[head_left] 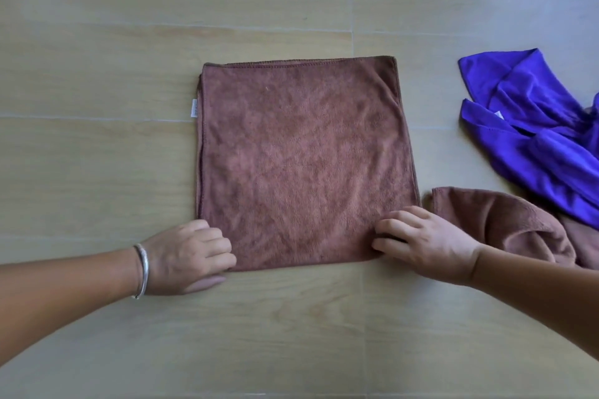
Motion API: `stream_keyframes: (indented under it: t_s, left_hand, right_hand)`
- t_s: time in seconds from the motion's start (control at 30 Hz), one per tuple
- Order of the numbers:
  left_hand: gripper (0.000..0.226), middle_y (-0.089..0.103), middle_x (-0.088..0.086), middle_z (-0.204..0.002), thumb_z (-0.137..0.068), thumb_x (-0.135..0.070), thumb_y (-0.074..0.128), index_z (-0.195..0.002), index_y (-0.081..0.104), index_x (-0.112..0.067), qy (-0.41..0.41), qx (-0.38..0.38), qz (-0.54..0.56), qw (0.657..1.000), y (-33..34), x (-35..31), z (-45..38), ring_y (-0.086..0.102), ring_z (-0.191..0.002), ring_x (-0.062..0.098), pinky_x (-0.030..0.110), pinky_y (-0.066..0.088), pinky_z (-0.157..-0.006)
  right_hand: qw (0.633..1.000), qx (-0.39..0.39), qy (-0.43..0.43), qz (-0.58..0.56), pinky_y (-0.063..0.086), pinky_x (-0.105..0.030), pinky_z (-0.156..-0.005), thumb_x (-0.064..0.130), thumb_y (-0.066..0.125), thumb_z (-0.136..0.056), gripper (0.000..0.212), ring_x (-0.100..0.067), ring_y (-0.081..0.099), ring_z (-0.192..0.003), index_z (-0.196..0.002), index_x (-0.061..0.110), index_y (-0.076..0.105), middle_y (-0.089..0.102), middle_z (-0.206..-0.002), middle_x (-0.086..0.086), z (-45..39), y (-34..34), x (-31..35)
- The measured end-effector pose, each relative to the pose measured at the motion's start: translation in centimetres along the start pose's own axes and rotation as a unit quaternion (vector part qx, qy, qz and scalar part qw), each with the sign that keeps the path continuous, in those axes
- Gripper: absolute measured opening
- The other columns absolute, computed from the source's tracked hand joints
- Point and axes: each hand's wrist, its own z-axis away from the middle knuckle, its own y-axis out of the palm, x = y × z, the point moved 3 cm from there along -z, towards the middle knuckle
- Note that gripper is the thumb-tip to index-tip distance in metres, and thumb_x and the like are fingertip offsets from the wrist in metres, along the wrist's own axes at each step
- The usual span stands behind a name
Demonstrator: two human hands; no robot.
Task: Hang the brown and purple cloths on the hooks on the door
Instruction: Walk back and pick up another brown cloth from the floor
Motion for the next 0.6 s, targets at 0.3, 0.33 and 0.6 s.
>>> stream_keyframes:
  t_s: [0.3,0.33,0.6]
  left_hand:
    - [0.020,0.054,-0.005,-0.063,-0.083,-0.024,0.053,-0.064,0.060,-0.021,0.013,0.008,-0.039,0.999,-1.8,0.9,-0.2,0.052,-0.054,0.016,0.026,0.044,-0.049]
    - [0.022,0.053,-0.005,-0.060,-0.082,-0.020,0.050,-0.062,0.060,-0.021,0.007,0.010,-0.050,0.999,-2.5,0.8,-0.3,0.052,-0.052,0.015,0.026,0.044,-0.048]
    - [0.035,0.059,0.001,-0.058,-0.066,-0.006,0.032,-0.066,0.067,-0.014,-0.156,0.006,-0.017,0.988,-13.6,-0.5,2.2,0.057,-0.045,0.021,0.024,0.042,-0.034]
  right_hand:
    - [0.998,0.041,0.026,0.040,0.046,-0.036,-0.057,0.013,0.047,-0.092,0.020,-0.023,0.051,-0.066,-0.077,0.015,0.061,0.059,-0.082,-0.003,-1.1,-1.2,-0.8]
    - [0.998,0.038,0.037,0.036,0.046,-0.036,-0.056,0.013,0.051,-0.090,0.018,-0.023,0.050,-0.064,-0.075,0.015,0.060,0.057,-0.079,-0.003,-1.4,-1.9,-0.6]
    - [0.967,0.006,0.253,-0.010,0.051,-0.037,-0.054,0.015,0.070,-0.084,0.014,-0.028,0.060,-0.060,-0.073,0.009,0.064,0.059,-0.071,-0.006,-3.3,-13.1,0.1]
